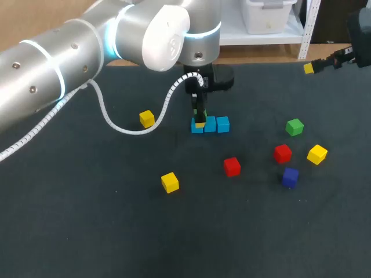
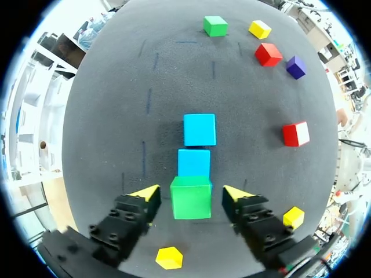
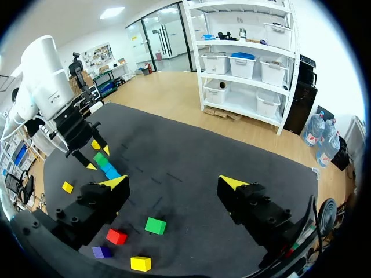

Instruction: Place the blue cubes, place green cubes on the blue cubes, place the yellow cubes on the green cubes, then place the red cubes on the yellow cubes, and place purple cube on the red cubes.

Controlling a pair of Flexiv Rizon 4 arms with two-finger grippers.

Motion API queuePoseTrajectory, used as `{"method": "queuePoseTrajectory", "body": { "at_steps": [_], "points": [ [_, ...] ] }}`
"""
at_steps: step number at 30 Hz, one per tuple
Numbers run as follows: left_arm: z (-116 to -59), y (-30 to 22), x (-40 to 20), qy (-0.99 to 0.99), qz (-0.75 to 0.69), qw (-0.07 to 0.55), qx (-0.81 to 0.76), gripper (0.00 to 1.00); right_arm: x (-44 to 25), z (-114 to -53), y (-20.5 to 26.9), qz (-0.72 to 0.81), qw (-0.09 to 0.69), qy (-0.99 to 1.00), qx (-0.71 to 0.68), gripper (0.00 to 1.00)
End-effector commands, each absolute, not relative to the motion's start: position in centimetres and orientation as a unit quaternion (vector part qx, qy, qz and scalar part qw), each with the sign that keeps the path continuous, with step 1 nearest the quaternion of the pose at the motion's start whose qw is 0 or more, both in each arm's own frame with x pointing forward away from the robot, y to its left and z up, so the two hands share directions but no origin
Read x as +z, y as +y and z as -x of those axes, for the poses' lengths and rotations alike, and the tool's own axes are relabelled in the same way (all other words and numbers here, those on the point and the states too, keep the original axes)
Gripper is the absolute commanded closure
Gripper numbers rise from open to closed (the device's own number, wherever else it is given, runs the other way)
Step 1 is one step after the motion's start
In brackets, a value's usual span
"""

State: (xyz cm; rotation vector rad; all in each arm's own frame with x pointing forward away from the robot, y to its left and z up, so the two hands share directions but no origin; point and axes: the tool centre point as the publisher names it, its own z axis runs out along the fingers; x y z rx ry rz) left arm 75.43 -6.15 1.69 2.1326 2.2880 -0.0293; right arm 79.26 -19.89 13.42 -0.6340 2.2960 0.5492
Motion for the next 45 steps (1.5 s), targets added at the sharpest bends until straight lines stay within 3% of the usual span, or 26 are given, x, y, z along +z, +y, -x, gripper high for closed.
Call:
{"method": "queuePoseTrajectory", "body": {
  "at_steps": [1, 32, 45],
  "points": [
    [-75.4, -6.1, 1.8, 0.732, -0.682, 0.006, -0.007, 0.0, 13.3, -79.4, -19.9, 0.245, 0.342, 0.882, 0.213, 0.0],
    [-72.0, 1.8, 9.7, 0.822, -0.564, 0.084, -0.013, 0.0, 13.3, -79.4, -19.9, 0.245, 0.342, 0.882, 0.213, 0.0],
    [-70.6, 6.8, 13.5, 0.869, -0.462, 0.171, -0.049, 0.0, 13.3, -79.4, -19.9, 0.245, 0.342, 0.882, 0.213, 0.0]
  ]
}}
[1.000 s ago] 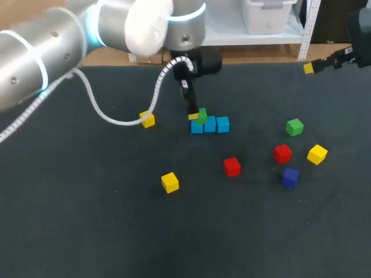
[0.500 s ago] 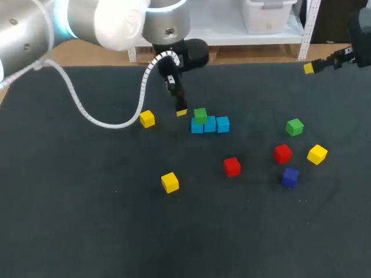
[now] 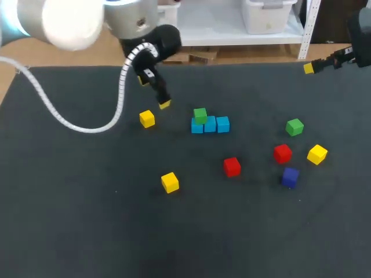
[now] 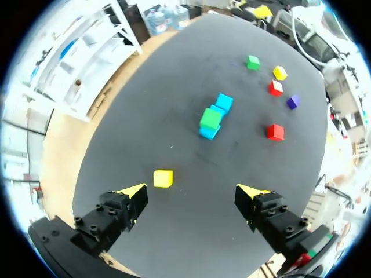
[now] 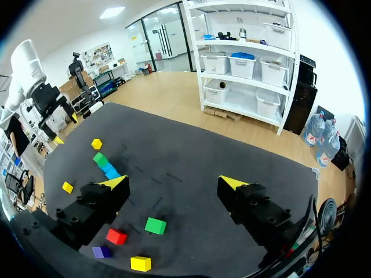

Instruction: Place the blue cubes, place green cubes on the blue cubes, place the yellow cubes on the green cubes, then place the red cubes on the yellow cubes, and place purple cube on the red cubes.

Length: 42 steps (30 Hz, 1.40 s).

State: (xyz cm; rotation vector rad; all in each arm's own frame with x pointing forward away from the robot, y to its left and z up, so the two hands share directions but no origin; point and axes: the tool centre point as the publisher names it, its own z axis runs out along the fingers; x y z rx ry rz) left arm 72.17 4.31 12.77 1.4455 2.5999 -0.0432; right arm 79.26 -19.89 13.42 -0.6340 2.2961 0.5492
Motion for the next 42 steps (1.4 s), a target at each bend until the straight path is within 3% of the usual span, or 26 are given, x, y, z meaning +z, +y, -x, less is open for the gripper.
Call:
{"method": "queuePoseTrajectory", "body": {
  "at_steps": [1, 30, 42],
  "points": [
    [-70.7, 7.4, 13.6, 0.873, -0.452, 0.18, -0.049, 0.0, 13.3, -79.4, -19.9, 0.245, 0.342, 0.882, 0.213, 0.0],
    [-69.2, 15.6, 15.4, 0.904, -0.223, 0.363, -0.048, 0.0, 13.3, -79.4, -19.9, 0.245, 0.342, 0.882, 0.213, 0.0],
    [-70.2, 17.8, 15.1, 0.91, -0.165, 0.374, -0.064, 0.0, 13.3, -79.4, -19.9, 0.245, 0.342, 0.882, 0.213, 0.0]
  ]
}}
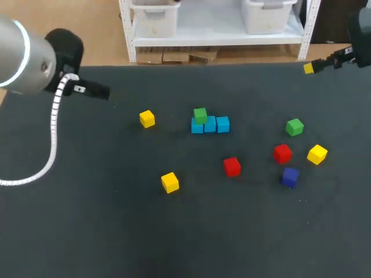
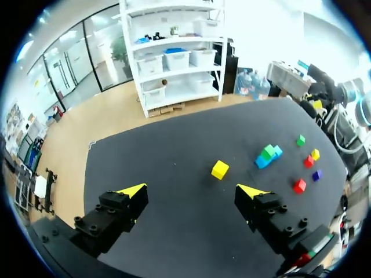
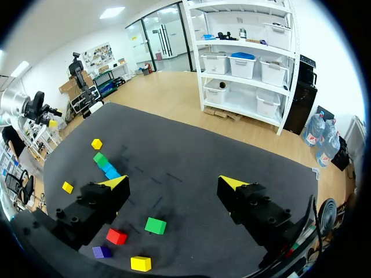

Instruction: Place the blue cubes, place green cubes on the blue cubes, place the yellow cubes on the green cubes, then place the red cubes on the yellow cubes, and place purple cube on the red cubes.

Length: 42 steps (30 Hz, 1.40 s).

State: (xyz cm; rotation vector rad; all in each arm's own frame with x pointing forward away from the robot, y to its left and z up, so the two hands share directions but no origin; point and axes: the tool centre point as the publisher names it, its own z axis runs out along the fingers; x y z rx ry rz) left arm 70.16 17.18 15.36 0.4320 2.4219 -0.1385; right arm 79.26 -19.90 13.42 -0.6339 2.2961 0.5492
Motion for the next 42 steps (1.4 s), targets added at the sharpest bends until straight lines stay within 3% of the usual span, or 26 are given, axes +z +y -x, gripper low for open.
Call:
{"method": "queuePoseTrajectory", "body": {
  "at_steps": [1, 42],
  "points": [
    [-70.24, 17.9, 15.21, 0.91, -0.163, 0.376, -0.063, 0.0, 13.32, -79.37, -19.94, 0.245, 0.342, 0.882, 0.213, 0.0],
    [-70.27, 17.81, 16.21, 0.907, -0.166, 0.38, -0.075, 0.0, 13.32, -79.37, -19.94, 0.245, 0.342, 0.882, 0.213, 0.0]
  ]
}}
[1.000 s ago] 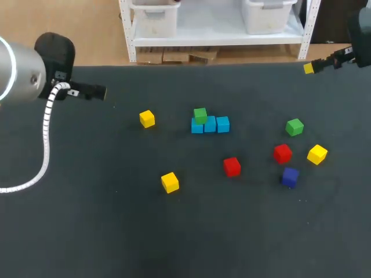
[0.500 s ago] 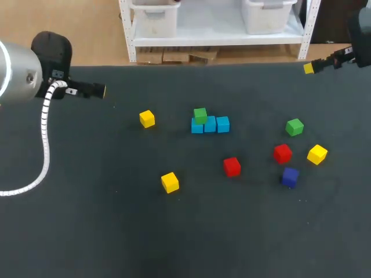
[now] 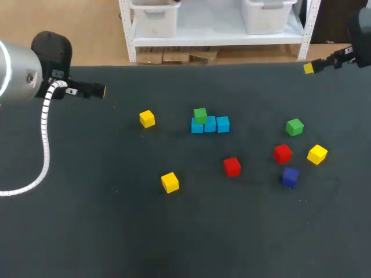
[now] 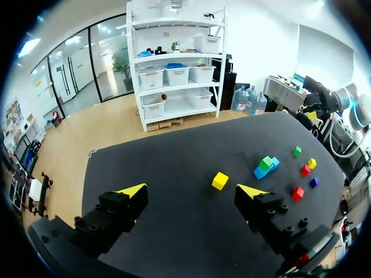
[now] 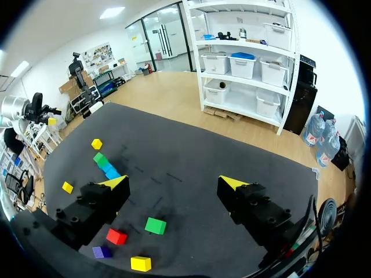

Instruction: Place the blue cubes, place green cubes on the blue cubes, place the yellow cubes on the green cubes, then place the red cubes on the yellow cubes, and place purple cube on the red cubes.

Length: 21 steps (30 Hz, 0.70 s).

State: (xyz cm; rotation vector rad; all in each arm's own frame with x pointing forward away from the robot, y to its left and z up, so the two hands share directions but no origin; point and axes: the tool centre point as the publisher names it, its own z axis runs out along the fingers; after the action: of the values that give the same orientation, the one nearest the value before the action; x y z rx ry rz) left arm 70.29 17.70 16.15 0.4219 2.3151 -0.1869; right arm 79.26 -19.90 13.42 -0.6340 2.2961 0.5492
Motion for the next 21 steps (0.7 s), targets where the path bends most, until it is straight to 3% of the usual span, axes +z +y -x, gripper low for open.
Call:
{"method": "queuePoseTrajectory", "body": {
  "at_steps": [1, 13, 21],
  "points": [
    [-70.3, 17.8, 16.2, 0.907, -0.166, 0.38, -0.075, 0.0, 13.3, -79.4, -19.9, 0.245, 0.342, 0.882, 0.213, 0.0],
    [-70.3, 17.8, 16.2, 0.907, -0.166, 0.38, -0.075, 0.0, 13.3, -79.4, -19.9, 0.245, 0.342, 0.882, 0.213, 0.0],
    [-70.3, 17.8, 16.2, 0.907, -0.166, 0.38, -0.075, 0.0, 11.9, -78.2, -16.6, 0.324, 0.283, 0.885, 0.175, 0.0]
  ]
}}
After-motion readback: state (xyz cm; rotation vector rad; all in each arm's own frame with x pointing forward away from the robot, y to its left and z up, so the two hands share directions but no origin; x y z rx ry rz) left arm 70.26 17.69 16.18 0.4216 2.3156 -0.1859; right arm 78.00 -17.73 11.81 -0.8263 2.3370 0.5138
